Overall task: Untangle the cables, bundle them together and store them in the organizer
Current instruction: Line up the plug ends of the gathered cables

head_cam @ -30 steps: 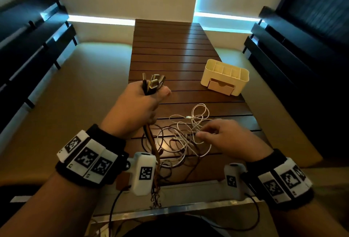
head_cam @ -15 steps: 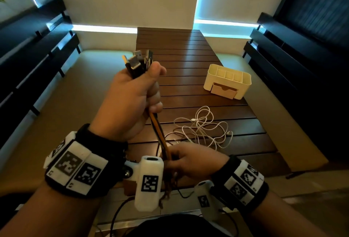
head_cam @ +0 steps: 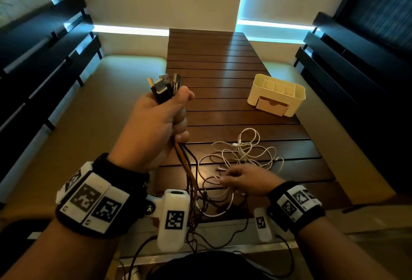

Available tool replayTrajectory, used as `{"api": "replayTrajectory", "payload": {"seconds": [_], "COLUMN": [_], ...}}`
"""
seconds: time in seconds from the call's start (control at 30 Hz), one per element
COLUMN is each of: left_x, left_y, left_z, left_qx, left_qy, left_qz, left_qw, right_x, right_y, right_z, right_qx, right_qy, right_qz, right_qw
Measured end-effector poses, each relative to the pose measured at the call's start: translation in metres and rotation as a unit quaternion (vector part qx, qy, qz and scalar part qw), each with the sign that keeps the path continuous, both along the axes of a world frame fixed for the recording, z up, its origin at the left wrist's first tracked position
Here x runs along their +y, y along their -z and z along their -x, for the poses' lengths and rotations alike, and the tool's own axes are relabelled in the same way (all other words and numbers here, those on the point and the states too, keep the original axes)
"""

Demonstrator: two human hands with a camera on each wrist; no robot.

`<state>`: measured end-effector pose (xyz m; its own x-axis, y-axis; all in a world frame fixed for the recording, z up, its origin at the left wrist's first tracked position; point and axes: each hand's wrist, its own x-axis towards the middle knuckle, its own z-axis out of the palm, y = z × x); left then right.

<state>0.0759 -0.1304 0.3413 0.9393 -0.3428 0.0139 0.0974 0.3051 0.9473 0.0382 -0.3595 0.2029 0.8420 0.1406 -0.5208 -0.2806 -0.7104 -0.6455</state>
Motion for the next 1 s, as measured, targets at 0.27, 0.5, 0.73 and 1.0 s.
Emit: {"api": "replayTrajectory", "payload": {"seconds": [0.27,0.5,0.73,1.0], "left_x": [0.001,0.006,0.008,0.003], "left_y": [0.006,0.013,0.017,0.017], "left_z": [-0.002,-0.006,-0.011,-0.013], "left_qx": [-0.001,-0.003,0.008,0.012], "left_qy": [0.003,-0.011,-0.022,-0.019], "left_qz": [-0.026,-0.025,-0.038,-0.047], "left_qw": [1.000,1.000,0.999,0.999], "right_x": [-0.007,-0.032,-0.034,-0.011], "right_y": [0.031,0.036,0.039,0.043], "right_z": [-0.018,-0.025,-0.011,-0.004], "right_qx": [-0.077,-0.245,-0.293,-0.101], "right_qy": [0.062,0.181,0.240,0.105], "right_qz": [0.028,-0.039,-0.054,-0.052], "right_qw": [0.995,0.952,0.924,0.988]}}
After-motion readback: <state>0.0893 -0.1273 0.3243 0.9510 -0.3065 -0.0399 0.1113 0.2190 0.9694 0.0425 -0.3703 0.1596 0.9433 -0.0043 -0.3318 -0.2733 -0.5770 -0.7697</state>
